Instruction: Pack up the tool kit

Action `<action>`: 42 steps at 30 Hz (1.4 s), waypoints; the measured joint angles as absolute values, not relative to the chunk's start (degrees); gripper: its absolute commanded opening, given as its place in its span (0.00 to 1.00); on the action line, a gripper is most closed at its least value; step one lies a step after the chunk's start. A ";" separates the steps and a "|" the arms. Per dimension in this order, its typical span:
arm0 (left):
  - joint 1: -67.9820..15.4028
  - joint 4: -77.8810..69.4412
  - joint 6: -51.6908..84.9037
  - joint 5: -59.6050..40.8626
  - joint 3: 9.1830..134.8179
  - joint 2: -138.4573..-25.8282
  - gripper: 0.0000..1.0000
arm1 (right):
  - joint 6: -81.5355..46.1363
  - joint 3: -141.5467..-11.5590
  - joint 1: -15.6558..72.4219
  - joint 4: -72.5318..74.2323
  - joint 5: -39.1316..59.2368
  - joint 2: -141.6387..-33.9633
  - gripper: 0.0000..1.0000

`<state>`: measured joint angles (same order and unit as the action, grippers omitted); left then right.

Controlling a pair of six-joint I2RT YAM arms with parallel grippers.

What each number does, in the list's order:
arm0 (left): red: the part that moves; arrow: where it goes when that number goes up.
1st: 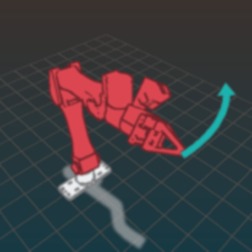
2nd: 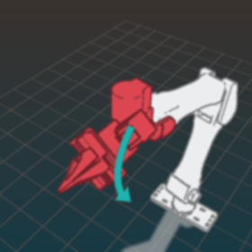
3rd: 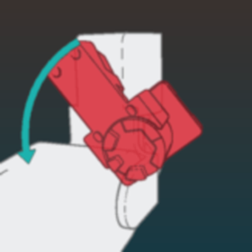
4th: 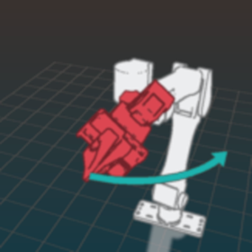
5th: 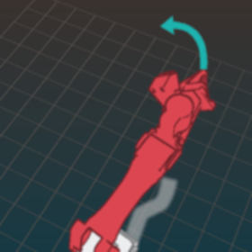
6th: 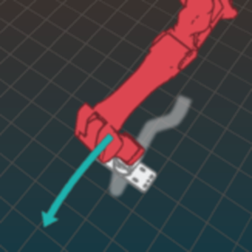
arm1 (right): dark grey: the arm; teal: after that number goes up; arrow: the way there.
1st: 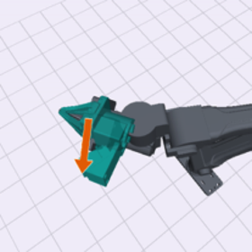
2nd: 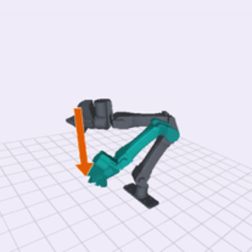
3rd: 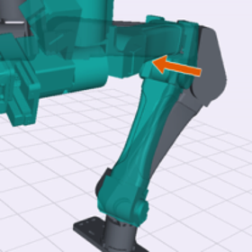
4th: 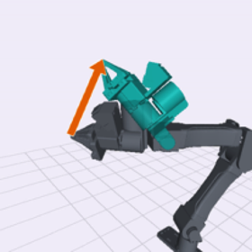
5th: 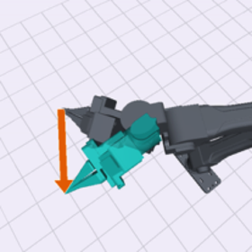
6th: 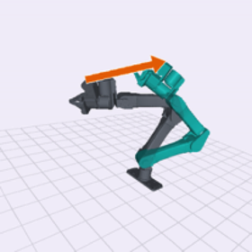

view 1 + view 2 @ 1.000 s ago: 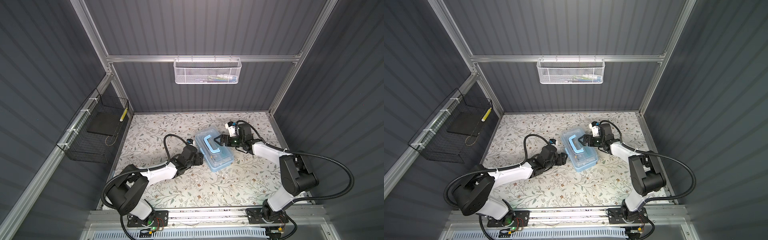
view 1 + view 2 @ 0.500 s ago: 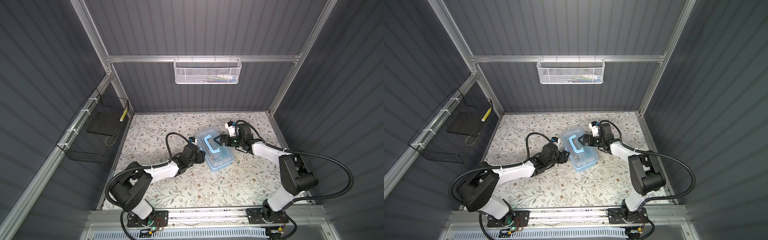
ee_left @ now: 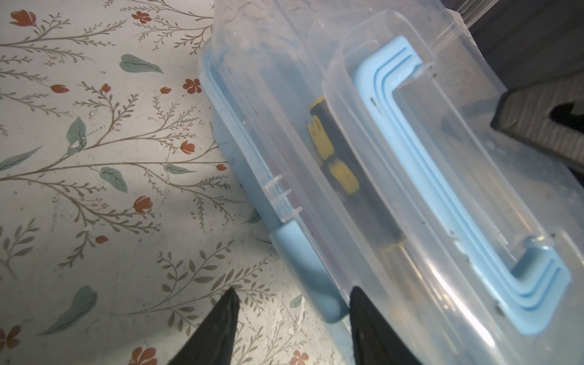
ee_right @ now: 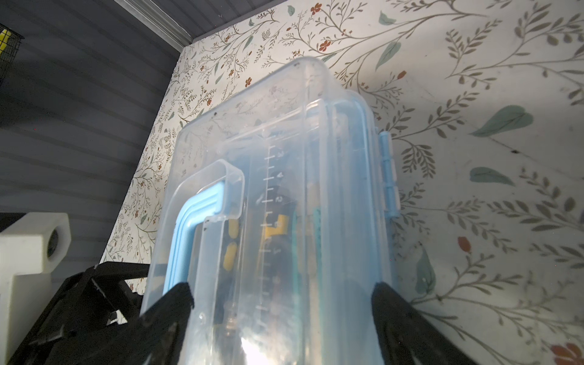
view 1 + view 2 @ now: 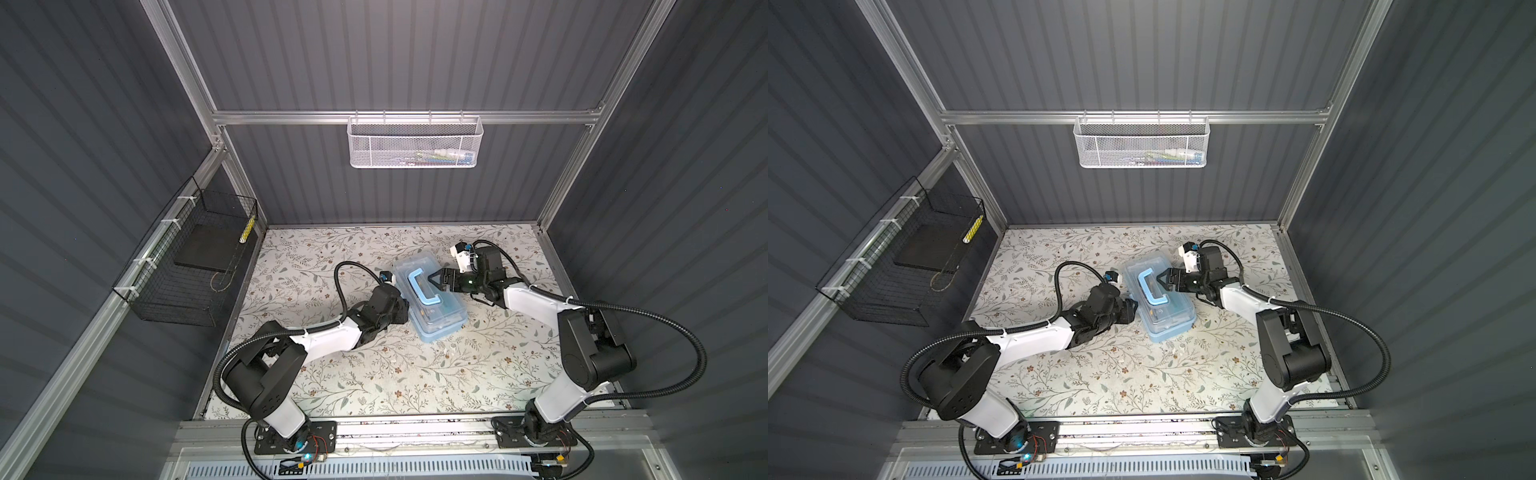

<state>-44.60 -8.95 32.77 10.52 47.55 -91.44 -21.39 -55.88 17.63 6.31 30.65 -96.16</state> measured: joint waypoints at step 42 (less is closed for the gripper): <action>-41.91 -5.21 40.75 2.52 47.18 -91.66 0.25 | -21.41 -56.29 17.67 6.02 30.48 -96.40 0.90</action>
<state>-41.91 -5.21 40.75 2.52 47.18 -91.66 -21.41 -56.29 17.67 6.02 30.48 -96.40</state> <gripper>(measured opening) 0.268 0.904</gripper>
